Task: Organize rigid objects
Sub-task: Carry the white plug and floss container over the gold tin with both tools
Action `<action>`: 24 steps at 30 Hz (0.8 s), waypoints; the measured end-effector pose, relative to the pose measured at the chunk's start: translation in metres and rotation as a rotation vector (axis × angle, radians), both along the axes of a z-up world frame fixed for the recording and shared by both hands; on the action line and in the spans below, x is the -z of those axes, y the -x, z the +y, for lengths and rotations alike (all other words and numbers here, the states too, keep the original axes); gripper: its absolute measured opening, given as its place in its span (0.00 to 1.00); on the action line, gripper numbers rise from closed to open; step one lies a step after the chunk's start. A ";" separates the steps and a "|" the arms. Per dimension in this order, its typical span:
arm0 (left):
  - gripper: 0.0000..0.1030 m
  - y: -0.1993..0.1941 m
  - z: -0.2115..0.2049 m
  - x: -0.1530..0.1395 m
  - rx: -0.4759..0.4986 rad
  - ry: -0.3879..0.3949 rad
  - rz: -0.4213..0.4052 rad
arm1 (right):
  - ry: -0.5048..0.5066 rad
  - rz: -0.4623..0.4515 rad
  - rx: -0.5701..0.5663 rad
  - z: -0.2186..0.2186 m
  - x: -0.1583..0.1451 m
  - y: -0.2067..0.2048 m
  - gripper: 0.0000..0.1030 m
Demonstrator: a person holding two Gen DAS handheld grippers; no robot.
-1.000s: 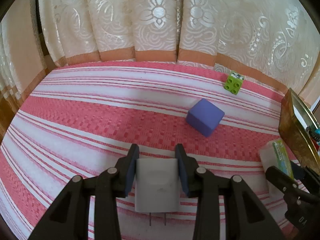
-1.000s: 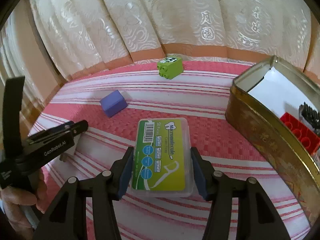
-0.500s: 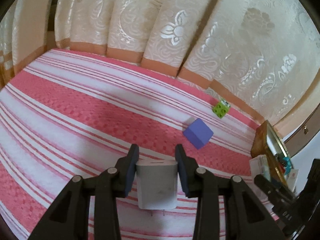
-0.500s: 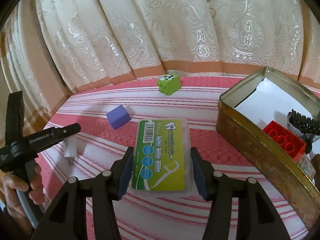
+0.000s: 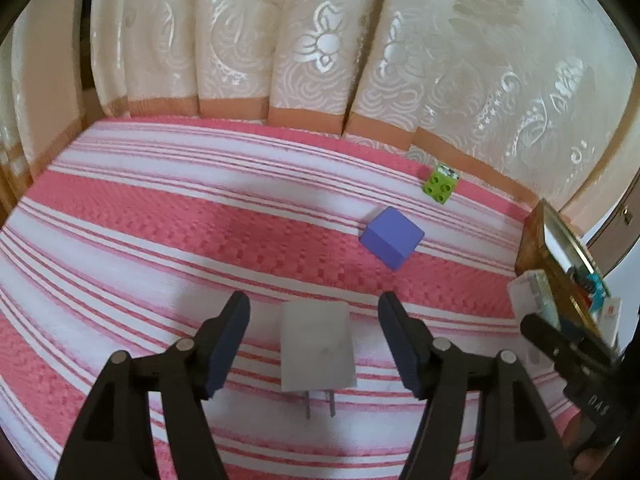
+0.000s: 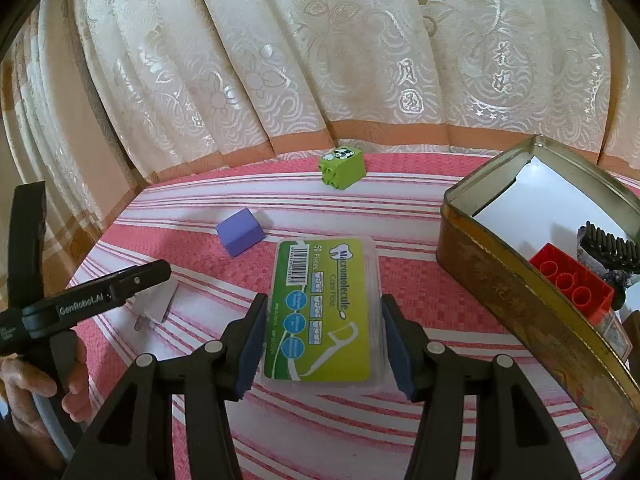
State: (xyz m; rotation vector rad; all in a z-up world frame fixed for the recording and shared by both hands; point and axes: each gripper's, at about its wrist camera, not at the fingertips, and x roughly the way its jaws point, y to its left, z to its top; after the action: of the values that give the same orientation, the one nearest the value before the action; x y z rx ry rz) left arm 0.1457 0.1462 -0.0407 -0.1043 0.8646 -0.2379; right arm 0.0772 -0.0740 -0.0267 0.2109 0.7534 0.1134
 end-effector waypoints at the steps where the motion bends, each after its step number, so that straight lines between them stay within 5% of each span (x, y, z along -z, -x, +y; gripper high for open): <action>1: 0.65 0.000 -0.002 0.002 -0.001 -0.013 0.007 | 0.000 0.001 0.000 0.000 0.000 0.000 0.55; 5: 0.54 -0.001 -0.015 0.014 0.001 -0.141 0.033 | 0.000 -0.001 0.000 0.001 0.000 0.000 0.55; 9: 0.37 0.000 -0.014 0.015 0.010 -0.129 0.022 | 0.006 -0.011 -0.003 0.002 -0.001 0.002 0.55; 24: 0.36 0.005 -0.026 0.003 -0.008 -0.153 -0.062 | 0.011 -0.083 0.018 0.001 -0.012 0.010 0.55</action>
State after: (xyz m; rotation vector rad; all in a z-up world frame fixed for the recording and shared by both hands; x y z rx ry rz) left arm 0.1404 0.1200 -0.0433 0.0420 0.8180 -0.1658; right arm 0.0676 -0.0732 -0.0146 0.2016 0.6697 0.1009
